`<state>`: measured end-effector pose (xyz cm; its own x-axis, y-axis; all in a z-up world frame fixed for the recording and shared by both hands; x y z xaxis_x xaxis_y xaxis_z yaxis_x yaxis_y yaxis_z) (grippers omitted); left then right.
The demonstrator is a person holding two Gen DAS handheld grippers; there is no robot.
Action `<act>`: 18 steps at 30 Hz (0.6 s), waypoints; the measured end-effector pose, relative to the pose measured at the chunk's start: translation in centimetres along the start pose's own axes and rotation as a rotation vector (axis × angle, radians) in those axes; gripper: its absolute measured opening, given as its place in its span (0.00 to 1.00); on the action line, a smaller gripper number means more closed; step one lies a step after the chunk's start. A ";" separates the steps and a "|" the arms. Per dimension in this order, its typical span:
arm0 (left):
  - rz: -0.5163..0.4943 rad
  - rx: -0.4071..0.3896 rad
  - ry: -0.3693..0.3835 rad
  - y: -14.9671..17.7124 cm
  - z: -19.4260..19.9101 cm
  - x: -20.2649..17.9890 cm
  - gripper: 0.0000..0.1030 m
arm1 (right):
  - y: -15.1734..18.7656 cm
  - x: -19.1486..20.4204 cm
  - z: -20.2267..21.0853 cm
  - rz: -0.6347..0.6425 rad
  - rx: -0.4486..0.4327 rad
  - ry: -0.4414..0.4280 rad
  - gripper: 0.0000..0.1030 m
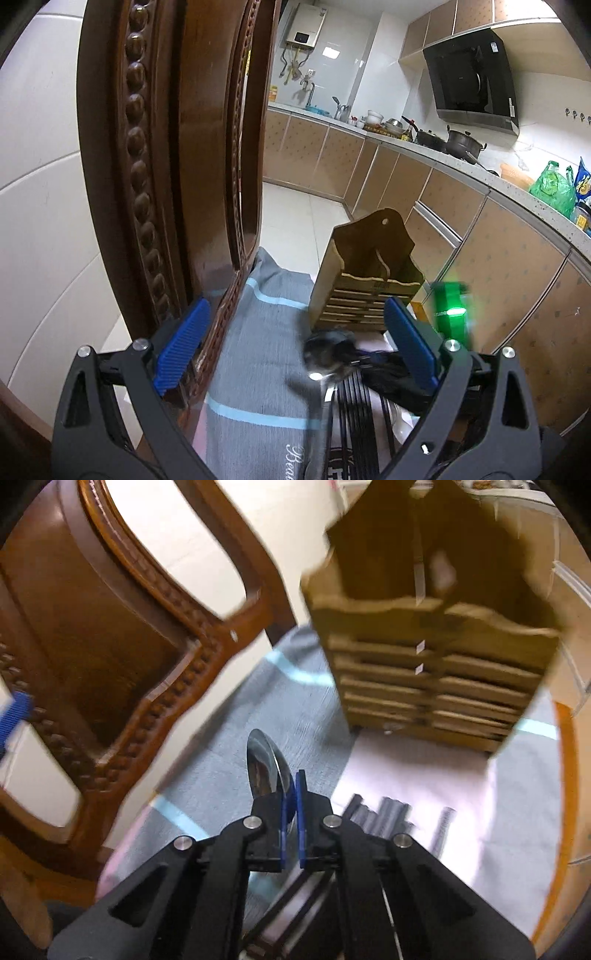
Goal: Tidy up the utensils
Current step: 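Lift the ladle with the right tool while the left tool grasps a black chopstick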
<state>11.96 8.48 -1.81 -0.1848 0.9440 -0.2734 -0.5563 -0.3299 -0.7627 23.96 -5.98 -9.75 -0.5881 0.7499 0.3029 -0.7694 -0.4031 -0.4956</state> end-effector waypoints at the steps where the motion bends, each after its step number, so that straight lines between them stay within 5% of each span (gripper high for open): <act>1: 0.000 0.002 0.002 0.0 0.1 -0.1 0.91 | 0.4 0.0 2.1 0.004 -0.047 0.025 0.05; 11: -0.061 0.172 -0.063 2.5 -3.0 -2.4 0.91 | 2.3 -3.1 17.0 -0.030 -0.445 0.308 0.05; 15: -0.123 0.300 -0.135 4.3 -6.6 -3.0 0.90 | 2.8 -4.9 18.3 -0.058 -0.465 0.328 0.05; 18: -0.179 0.415 -0.175 5.7 -9.8 -3.3 0.73 | 3.2 -5.8 18.9 -0.072 -0.458 0.319 0.05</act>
<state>17.33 3.40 -10.99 -0.1702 0.9850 -0.0293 -0.8617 -0.1632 -0.4804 20.16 -21.52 2.30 -0.3792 0.9171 0.1230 -0.5760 -0.1299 -0.8071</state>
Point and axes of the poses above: each gripper's, at about its wrist camera, not at the fingertips, and z roughly against the way its jaws point, x to its left, y to its underside, the point moved 3 cm from there along -z, roughly the way its jaws point, and after that the axes turned 8 degrees about x, right-handed, at the moved point
